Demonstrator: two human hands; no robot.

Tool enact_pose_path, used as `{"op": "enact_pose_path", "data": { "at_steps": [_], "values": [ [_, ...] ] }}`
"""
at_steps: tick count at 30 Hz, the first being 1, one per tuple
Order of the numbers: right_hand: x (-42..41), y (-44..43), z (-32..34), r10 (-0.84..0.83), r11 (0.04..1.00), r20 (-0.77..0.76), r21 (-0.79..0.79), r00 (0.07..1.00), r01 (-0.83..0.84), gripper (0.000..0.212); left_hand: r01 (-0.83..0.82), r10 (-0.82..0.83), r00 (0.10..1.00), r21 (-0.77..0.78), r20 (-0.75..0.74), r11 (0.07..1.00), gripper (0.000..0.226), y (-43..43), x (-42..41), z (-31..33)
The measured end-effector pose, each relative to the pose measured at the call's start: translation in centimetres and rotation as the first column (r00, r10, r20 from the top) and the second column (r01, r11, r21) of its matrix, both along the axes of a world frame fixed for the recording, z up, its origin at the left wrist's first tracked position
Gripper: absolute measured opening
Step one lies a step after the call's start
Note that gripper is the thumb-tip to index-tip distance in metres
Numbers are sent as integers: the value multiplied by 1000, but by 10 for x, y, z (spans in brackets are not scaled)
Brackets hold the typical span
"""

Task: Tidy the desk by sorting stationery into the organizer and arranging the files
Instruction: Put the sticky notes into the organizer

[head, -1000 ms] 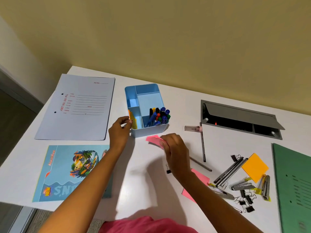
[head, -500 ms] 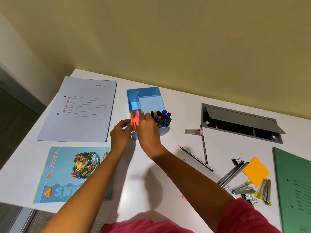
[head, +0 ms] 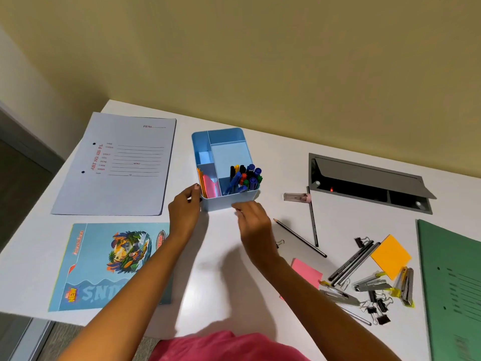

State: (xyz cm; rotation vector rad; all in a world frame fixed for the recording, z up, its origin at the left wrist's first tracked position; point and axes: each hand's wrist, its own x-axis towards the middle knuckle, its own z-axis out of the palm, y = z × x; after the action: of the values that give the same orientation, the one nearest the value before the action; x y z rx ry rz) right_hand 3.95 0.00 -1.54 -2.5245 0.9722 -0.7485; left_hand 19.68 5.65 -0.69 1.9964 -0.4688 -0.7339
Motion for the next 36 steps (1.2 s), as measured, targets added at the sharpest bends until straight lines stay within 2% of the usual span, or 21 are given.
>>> {"op": "enact_pose_path", "data": {
  "at_steps": [4,6,8,12,13,15,21,26,29,31,33,36],
  "values": [
    [-62,7,-14,-205,955,-95,200,974,220,34,15,-14,999,15,-49,1000,38,7,-8,-6],
    [-88,10,-17,-324,901,-226,224,919,373,37,33,-31,998,36,-45,999,27,10,-12,-6],
    [-109,12,-18,-389,843,-359,234,849,485,39,33,-31,999,57,-24,998,33,10,-13,-6],
    [-142,12,-24,-316,762,-645,264,696,591,72,16,-15,1000,61,-11,998,34,9,-12,-8],
    [-147,13,-27,-295,769,-690,239,661,593,77,22,-22,1000,70,-2,997,35,9,-12,-8],
    [-153,13,-35,-267,798,-714,212,647,564,82,31,-31,1000,74,1,997,35,9,-12,-8],
    [-153,3,-31,-253,793,-700,246,668,557,74,37,-35,999,65,-25,997,39,8,-15,-4],
    [-149,-10,-20,-192,758,-811,236,553,608,63,72,-71,997,80,-10,994,39,7,-13,-5],
    [-144,-7,-13,-238,776,-784,202,574,598,39,91,-92,996,86,5,992,37,7,-12,-7],
    [-134,-5,-4,-300,826,-696,152,652,543,17,95,-96,995,85,15,992,39,7,-11,-8],
    [-117,-4,13,-354,864,-514,141,782,484,7,97,-99,995,91,23,991,40,7,-10,-9],
    [-80,3,52,-356,921,-152,107,922,373,13,108,-112,993,101,33,989,41,6,-9,-10]
  ]
}}
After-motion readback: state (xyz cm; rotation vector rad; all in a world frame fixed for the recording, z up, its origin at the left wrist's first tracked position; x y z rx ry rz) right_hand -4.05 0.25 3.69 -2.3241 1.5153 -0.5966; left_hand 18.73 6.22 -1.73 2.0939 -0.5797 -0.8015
